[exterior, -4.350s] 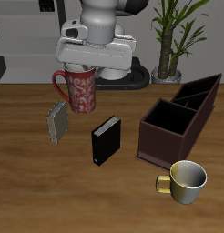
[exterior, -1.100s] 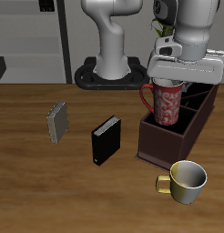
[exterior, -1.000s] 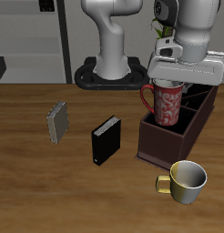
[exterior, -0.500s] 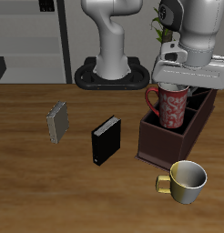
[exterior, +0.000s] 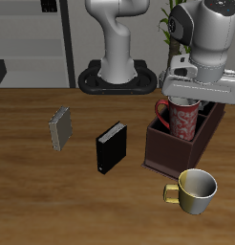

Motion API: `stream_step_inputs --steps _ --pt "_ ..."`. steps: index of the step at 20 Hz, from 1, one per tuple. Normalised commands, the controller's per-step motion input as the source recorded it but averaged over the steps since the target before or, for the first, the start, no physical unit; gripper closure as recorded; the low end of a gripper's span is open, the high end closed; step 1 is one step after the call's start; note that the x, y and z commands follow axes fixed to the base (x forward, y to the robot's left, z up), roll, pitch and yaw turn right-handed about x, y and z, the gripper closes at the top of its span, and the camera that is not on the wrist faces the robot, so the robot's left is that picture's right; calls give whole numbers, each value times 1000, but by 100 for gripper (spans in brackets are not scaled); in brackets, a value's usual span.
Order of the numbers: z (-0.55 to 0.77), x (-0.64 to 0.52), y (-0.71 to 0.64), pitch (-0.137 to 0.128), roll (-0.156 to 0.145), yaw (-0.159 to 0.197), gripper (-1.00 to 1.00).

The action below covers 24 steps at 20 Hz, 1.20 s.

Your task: Place the red mug into the left desk caddy's right compartment and place the yellow book into the left desk caddy's back compartment

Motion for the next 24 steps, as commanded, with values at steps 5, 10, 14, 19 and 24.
stream_step_inputs --steps 5,10,14,19,24 --pt "-194 39 66 36 10 3 100" --pt "-183 30 -30 58 7 -42 -100" --pt "-83 -11 -67 20 -21 -20 -100" --pt "-108 4 -31 33 7 -12 -100" --pt "-79 -37 -6 26 17 -8 -100"
